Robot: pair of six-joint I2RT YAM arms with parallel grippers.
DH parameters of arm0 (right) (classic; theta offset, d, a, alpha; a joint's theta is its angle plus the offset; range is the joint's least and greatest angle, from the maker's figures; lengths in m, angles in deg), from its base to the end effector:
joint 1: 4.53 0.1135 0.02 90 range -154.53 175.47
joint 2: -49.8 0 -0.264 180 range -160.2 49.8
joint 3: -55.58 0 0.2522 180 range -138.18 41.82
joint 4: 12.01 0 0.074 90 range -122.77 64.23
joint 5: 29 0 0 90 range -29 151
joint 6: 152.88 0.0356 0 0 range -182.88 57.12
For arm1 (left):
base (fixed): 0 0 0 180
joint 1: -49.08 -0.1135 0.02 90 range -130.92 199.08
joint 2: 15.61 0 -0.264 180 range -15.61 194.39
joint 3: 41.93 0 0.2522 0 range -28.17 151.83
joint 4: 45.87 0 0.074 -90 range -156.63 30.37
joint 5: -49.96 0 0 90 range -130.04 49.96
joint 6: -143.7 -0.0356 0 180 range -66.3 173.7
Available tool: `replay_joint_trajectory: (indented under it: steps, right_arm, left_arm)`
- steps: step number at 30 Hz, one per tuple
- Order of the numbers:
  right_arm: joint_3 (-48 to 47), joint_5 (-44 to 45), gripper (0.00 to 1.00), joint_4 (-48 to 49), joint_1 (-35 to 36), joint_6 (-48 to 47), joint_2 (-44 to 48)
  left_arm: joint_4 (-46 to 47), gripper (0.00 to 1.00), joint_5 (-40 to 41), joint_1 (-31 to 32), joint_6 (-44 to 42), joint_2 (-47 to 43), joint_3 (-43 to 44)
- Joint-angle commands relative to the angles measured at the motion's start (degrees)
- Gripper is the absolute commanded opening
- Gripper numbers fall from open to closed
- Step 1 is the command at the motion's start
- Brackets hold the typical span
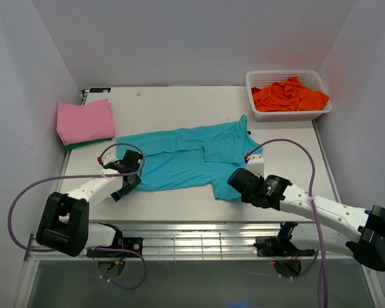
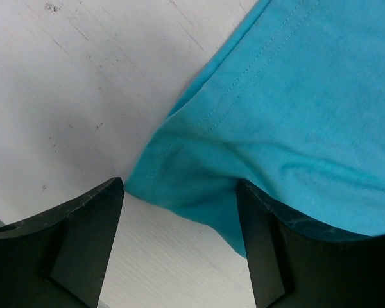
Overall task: Fold and stack the t-shirts
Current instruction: Fold the tshirt
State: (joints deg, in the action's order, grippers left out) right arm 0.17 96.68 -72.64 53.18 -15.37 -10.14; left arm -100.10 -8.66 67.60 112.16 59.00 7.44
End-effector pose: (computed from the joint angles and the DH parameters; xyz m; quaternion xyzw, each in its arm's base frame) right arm 0.1150 0.1431 0.2287 -0.0170 0.9318 -0.0190 0.3620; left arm 0.1928 -0.0450 0.1579 -0.3507 0.8926 0.1558 0.2367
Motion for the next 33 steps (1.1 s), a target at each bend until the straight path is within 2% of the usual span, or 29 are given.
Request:
replay_joint_trajectory:
  steps: [1, 6, 20, 23, 28, 33]
  right_arm:
    - [0.1, 1.9, 0.08, -1.6, -0.2, 1.1, 1.0]
    - [-0.1, 1.9, 0.08, -2.1, -0.2, 1.3, 0.5]
    - [-1.1, 1.4, 0.08, -2.6, -0.2, 1.1, -1.1]
    - [-1.0, 1.2, 0.08, -2.5, -0.2, 0.9, -0.7]
    - [-1.0, 1.1, 0.08, -2.5, -0.2, 0.7, 0.5]
    - [-0.5, 1.5, 0.08, -3.0, -0.2, 1.1, 1.8]
  left_arm:
    - [2.2, 0.81, -2.3, -1.3, -1.8, 0.8, -0.9]
    - [2.3, 0.72, -2.5, -1.6, -1.5, 0.9, -1.6]
    - [-5.9, 0.72, -1.8, -1.5, 1.0, -10.1, 1.2]
    - [-7.1, 0.69, -1.6, -1.4, 1.9, -11.3, 0.9]
    - [-7.2, 0.63, -2.9, -1.4, 2.5, -8.7, 0.5]
    - [-6.9, 0.62, -3.1, -1.4, 2.5, -7.5, 0.3]
